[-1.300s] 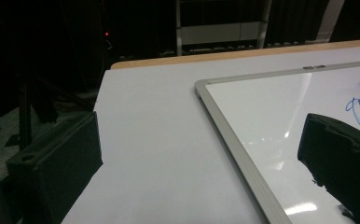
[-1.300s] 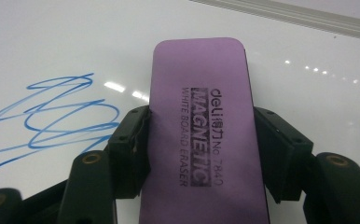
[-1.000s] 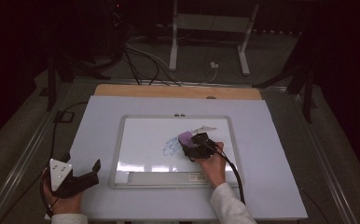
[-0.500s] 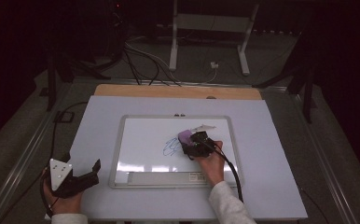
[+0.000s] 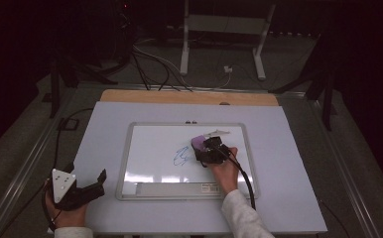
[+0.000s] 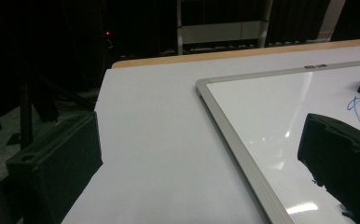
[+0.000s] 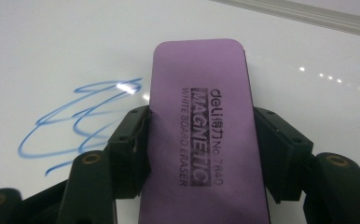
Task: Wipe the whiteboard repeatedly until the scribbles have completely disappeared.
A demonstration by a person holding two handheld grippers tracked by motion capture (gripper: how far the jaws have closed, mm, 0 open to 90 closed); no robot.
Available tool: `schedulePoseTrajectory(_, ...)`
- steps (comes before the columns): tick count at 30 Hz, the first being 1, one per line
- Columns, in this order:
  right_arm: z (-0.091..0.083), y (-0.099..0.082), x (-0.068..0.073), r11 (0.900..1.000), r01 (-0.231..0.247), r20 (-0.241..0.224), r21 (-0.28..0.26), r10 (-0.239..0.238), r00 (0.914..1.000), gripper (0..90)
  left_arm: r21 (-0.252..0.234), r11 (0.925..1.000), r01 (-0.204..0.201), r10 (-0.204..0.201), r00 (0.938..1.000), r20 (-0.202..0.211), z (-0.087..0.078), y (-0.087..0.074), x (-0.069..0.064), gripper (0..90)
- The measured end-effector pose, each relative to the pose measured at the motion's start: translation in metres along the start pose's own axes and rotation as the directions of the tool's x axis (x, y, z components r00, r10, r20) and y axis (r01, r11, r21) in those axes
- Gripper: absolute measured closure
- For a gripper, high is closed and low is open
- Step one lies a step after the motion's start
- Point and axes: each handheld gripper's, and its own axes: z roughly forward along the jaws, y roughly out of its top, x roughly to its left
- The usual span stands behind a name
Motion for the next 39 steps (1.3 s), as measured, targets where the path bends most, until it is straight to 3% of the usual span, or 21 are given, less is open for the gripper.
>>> schedulePoseTrajectory(2,0.001,0.001,0.002,1.0000,0.001,0.007,0.001,-0.001,1.0000,41.3,0.002,1.0000,-0.002,0.002,1.0000,0.001,0.000,0.000,0.000,0.4)
schedulePoseTrajectory(4,0.001,0.000,0.005,1.0000,0.005,-0.009,-0.002,-0.005,0.9999,41.3,0.001,1.0000,-0.003,0.003,1.0000,0.001,0.001,0.000,-0.001,0.4)
schedulePoseTrajectory(9,0.000,-0.002,0.021,0.9977,0.067,-0.066,0.000,-0.067,0.9956,41.3,0.002,1.0000,-0.004,0.004,1.0000,0.002,0.001,0.000,-0.002,0.4)
schedulePoseTrajectory(11,0.001,-0.001,0.019,0.9976,0.069,-0.075,0.002,-0.068,0.9948,41.3,0.002,1.0000,-0.004,0.004,1.0000,0.000,0.000,0.000,-0.001,0.4)
schedulePoseTrajectory(16,0.008,0.008,0.006,1.0000,0.005,-0.007,0.002,-0.005,1.0000,41.2,0.002,1.0000,-0.001,0.001,1.0000,0.000,0.000,0.000,0.000,0.4)
schedulePoseTrajectory(18,0.009,0.010,0.007,1.0000,0.001,0.003,0.006,-0.001,1.0000,41.2,0.001,1.0000,-0.001,0.001,1.0000,0.000,0.000,0.000,0.000,0.4)
schedulePoseTrajectory(21,0.010,0.010,0.014,0.9999,0.010,-0.014,0.003,-0.010,0.9998,41.3,0.003,1.0000,-0.003,0.003,1.0000,0.000,0.000,0.000,-0.001,0.4)
schedulePoseTrajectory(25,0.009,0.007,0.029,0.9979,0.063,-0.058,0.011,-0.063,0.9963,41.3,0.004,1.0000,-0.005,0.005,1.0000,0.000,0.000,0.000,-0.001,0.4)
schedulePoseTrajectory(27,0.010,0.009,0.027,0.9981,0.059,-0.064,0.014,-0.058,0.9963,41.3,0.001,1.0000,-0.004,0.004,1.0000,0.000,0.000,0.000,-0.001,0.4)
schedulePoseTrajectory(32,0.014,0.014,0.020,0.9999,0.009,-0.007,0.011,-0.009,0.9999,41.3,0.004,1.0000,-0.001,0.001,1.0000,0.000,0.000,0.000,0.000,0.4)
schedulePoseTrajectory(35,0.015,0.016,0.023,0.9998,0.012,0.012,0.016,-0.012,0.9999,41.3,0.003,1.0000,-0.001,0.001,1.0000,0.001,0.000,0.000,0.000,0.4)
schedulePoseTrajectory(39,0.012,0.013,0.032,0.9986,0.046,-0.041,0.028,-0.045,0.9982,41.3,0.005,1.0000,-0.003,0.003,1.0000,0.001,0.001,0.000,-0.001,0.4)
